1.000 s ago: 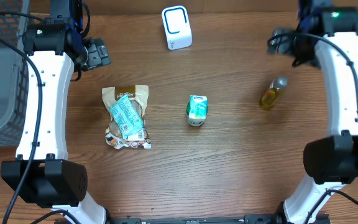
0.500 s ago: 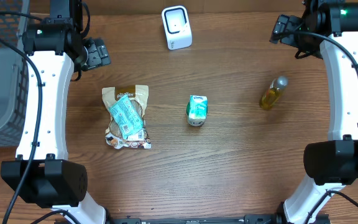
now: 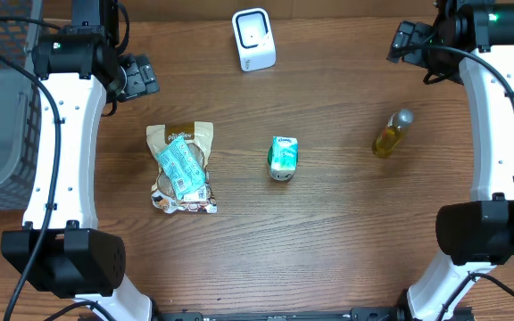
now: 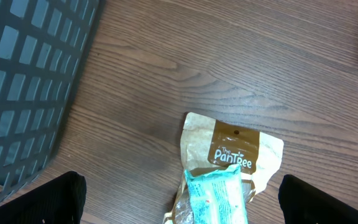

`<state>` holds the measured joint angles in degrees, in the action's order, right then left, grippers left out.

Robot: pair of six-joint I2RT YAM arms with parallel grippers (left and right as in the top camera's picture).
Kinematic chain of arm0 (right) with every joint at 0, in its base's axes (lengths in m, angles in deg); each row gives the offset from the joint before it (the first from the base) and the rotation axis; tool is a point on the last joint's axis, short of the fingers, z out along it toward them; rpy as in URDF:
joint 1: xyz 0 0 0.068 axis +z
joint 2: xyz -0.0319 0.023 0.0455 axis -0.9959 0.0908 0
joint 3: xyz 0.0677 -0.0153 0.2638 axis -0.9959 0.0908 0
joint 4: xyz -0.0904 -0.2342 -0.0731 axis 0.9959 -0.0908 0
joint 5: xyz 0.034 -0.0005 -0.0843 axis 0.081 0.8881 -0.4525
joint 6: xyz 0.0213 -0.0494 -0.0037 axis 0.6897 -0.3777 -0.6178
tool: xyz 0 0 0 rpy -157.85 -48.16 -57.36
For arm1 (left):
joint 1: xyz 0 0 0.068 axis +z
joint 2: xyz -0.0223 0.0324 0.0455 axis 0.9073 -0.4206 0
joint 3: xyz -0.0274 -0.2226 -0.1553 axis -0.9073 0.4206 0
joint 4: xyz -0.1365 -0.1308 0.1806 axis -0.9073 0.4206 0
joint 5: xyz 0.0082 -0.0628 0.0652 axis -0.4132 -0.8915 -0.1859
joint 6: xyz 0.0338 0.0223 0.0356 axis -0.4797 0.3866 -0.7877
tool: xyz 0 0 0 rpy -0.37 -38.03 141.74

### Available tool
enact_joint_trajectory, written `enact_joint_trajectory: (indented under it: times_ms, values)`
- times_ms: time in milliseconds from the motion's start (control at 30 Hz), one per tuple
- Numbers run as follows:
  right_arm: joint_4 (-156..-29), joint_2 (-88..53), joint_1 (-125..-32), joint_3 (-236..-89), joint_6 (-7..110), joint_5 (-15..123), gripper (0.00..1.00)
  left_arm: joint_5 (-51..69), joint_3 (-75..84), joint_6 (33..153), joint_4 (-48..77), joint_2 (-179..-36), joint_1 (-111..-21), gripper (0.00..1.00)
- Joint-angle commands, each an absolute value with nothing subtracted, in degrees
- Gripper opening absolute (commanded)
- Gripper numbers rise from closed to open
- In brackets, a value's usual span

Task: Scan the item barcode
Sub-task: 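Move the bottle back right and set it upright on the table, then move the left gripper forward toward the Pantree bag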

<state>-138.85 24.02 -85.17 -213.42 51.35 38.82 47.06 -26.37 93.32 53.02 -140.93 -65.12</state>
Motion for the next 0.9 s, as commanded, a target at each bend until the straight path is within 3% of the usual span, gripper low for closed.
enact_joint_trajectory:
  times_ms: [0,867]
  values:
    - [-138.55,23.51,-85.52,-213.97,51.2,38.75,1.0,47.61,-27.11,92.2,53.02,-140.6,-65.14,0.99]
    - [-138.55,23.51,-85.52,-213.97,51.2,38.75,1.0,48.03,-27.11,92.23,53.0,-140.6,-65.1,1.0]
